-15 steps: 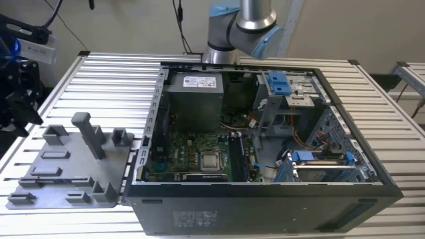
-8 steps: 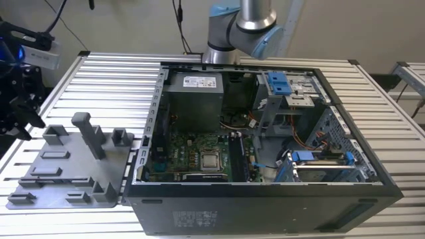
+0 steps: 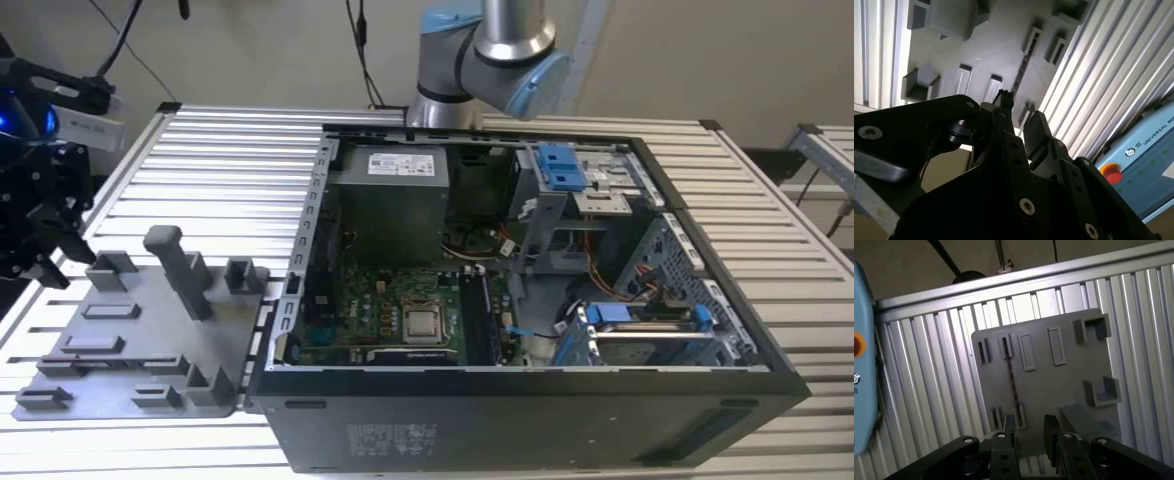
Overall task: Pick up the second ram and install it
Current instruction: 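Pick up the second ram and move it above second insertion slot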
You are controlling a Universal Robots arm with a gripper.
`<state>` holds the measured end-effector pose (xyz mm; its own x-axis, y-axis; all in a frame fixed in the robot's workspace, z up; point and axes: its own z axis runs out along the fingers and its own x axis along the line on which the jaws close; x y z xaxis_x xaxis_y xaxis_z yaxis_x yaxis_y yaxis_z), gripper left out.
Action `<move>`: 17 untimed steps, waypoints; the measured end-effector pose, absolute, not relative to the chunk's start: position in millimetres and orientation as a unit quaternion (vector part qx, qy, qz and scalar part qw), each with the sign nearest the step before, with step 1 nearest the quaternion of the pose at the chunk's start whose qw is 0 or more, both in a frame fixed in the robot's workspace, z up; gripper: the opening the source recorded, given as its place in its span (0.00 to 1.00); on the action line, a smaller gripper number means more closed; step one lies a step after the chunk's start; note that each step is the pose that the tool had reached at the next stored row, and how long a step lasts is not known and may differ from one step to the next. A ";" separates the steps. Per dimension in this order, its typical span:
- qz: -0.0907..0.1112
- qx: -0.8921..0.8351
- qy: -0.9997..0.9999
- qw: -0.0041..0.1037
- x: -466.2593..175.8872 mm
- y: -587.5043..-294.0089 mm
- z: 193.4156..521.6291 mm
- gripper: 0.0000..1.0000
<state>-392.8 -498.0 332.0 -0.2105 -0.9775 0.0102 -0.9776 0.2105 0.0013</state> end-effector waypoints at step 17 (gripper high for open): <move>0.003 0.628 -0.778 0.004 -392.9 -498.0 312.9 0.38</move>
